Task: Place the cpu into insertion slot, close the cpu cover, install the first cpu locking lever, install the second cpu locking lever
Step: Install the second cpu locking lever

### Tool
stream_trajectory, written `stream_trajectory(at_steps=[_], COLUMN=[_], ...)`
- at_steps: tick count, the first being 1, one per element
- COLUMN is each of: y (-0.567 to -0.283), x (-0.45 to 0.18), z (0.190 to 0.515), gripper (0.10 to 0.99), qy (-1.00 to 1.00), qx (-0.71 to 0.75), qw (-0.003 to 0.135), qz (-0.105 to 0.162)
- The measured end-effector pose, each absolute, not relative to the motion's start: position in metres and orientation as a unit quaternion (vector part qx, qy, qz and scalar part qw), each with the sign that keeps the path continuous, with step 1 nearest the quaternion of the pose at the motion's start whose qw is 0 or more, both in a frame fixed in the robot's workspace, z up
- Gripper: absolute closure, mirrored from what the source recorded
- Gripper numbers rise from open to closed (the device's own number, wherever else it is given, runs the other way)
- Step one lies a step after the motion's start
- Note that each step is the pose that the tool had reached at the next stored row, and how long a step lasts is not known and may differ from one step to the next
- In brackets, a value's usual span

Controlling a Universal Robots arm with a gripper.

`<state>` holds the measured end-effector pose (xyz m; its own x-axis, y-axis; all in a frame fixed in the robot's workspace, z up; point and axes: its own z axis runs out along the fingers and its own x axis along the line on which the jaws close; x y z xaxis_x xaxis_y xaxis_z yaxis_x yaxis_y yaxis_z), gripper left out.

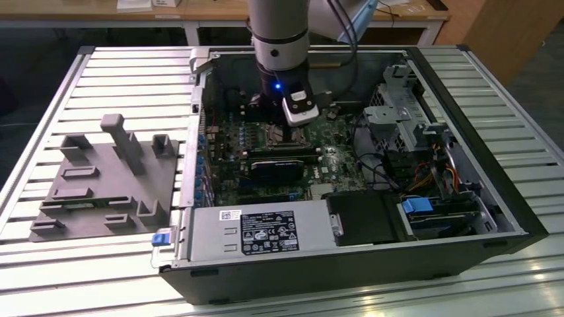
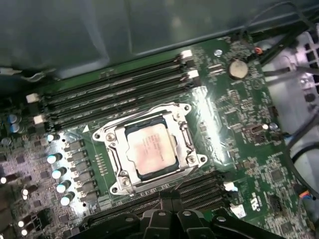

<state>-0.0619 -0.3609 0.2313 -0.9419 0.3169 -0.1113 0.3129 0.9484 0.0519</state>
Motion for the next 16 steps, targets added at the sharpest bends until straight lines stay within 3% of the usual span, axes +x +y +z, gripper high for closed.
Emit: stream_trajectory(at_steps=[16], y=[-0.363], x=[-0.080], z=[0.216], gripper=[0.984], qy=[0.992], qx=[0.109], qw=[0.053], qz=[0.021])
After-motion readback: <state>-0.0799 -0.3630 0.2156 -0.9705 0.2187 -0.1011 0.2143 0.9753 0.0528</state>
